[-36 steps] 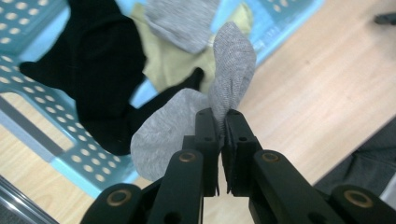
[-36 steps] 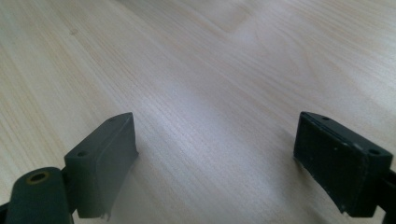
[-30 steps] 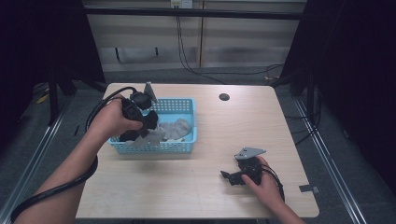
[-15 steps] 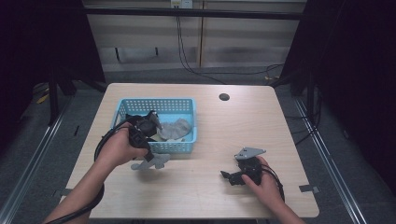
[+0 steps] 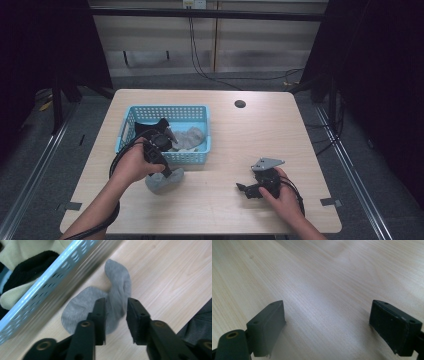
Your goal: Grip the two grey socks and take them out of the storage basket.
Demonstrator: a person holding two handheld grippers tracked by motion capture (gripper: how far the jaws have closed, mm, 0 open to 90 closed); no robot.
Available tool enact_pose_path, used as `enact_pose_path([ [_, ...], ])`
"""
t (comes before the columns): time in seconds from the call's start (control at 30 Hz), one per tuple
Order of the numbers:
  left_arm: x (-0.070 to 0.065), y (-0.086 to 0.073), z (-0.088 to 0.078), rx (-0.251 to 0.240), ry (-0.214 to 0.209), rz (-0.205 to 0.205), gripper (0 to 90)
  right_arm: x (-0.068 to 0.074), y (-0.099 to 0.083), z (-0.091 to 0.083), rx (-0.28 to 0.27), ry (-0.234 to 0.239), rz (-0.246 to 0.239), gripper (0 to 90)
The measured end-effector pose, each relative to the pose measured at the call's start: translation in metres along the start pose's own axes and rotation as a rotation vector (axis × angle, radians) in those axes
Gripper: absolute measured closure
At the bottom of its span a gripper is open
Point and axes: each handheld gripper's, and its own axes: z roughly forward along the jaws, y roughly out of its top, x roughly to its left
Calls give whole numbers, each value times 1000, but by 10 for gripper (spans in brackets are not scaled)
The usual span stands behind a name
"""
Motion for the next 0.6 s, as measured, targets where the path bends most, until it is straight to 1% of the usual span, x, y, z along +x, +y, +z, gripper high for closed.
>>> enact_pose_path([
  [0.03,-1,0,-1,-4,-6,2,641,0,0,0,0,0,0,125],
  [0.1,-3,2,-5,-18,-11,11,583,0,0,0,0,0,-1,125],
  [0.13,-3,3,-7,-27,-8,9,583,0,0,0,0,0,-1,125],
  [0.17,-3,5,-12,-47,4,10,527,0,0,0,0,0,0,125],
  [0.2,-3,5,-12,-47,4,10,513,0,0,0,0,0,0,125],
  [0.23,-2,7,-14,-58,6,8,513,0,0,0,-1,0,3,125],
  [0.33,1,13,-20,-82,21,-3,459,0,0,0,-1,0,3,125],
  [0.37,3,15,-22,-89,26,-4,452,0,0,0,-2,0,1,125],
  [0.4,4,18,-22,-99,29,-14,448,0,0,0,-1,0,3,125],
  [0.43,8,23,-24,-112,35,-21,422,0,0,0,-4,-1,-1,125],
  [0.47,8,23,-24,-112,35,-21,411,0,0,0,-4,-1,-1,125],
  [0.5,15,28,-24,-128,45,-30,406,0,0,0,-3,-1,0,125],
  [0.53,15,28,-24,-128,45,-30,404,0,0,0,-3,-1,1,124],
  [0.6,21,34,-24,-131,61,-40,398,0,0,0,-4,-1,-1,125],
])
